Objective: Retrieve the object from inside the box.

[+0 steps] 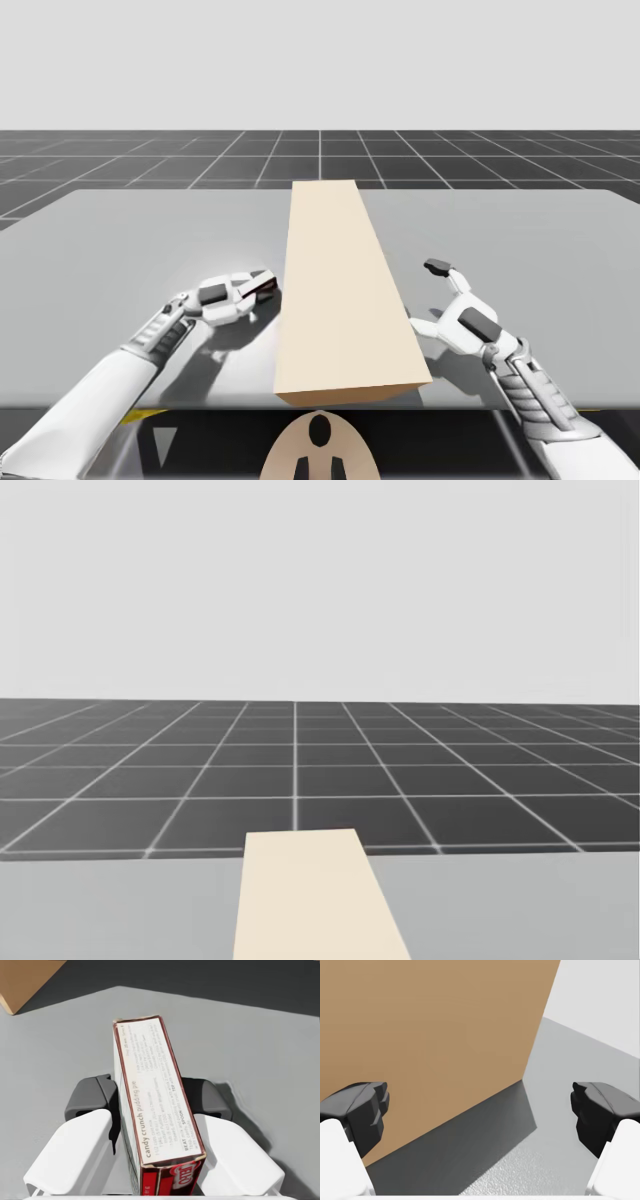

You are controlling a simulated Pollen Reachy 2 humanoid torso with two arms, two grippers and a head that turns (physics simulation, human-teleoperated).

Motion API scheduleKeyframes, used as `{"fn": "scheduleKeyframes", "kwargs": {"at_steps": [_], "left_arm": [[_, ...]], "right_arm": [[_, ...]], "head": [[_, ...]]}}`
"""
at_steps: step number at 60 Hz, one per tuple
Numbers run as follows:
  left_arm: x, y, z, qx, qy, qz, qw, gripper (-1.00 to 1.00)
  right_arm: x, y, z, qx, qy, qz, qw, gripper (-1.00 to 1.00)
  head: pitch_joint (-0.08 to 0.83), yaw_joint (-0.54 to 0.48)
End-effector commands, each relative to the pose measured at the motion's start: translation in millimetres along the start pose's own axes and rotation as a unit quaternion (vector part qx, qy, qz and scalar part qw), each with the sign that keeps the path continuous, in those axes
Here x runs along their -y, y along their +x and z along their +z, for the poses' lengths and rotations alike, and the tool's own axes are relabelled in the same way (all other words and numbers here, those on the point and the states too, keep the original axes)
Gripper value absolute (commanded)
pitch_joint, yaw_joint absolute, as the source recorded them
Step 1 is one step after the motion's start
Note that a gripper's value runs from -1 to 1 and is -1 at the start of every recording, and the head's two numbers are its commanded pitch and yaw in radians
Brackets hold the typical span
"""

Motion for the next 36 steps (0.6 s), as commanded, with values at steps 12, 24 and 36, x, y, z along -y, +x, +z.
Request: {"fn": "scheduleKeyframes", "kwargs": {"at_steps": [12, 24, 36], "left_arm": [[-27.7, 21, 67, 0.041, 0.078, -0.008, 0.996, 1.0], [-46.1, 73, 94, 0.052, 0.113, -0.054, 0.991, 1.0], [-51.8, 137, 111, 0.065, 0.138, -0.109, 0.982, 1.0]], "right_arm": [[1.0, 1, 1, 0.003, -0.001, -0.002, 1.0, -1.0], [1.5, 2, 2, 0.005, -0.002, -0.003, 1.0, -1.0], [2.1, 0, 1, -0.003, -0.004, -0.006, 1.0, -1.0]], "head": [[0.01, -0.05], [0.003, -0.05], [0.0, -0.06]]}}
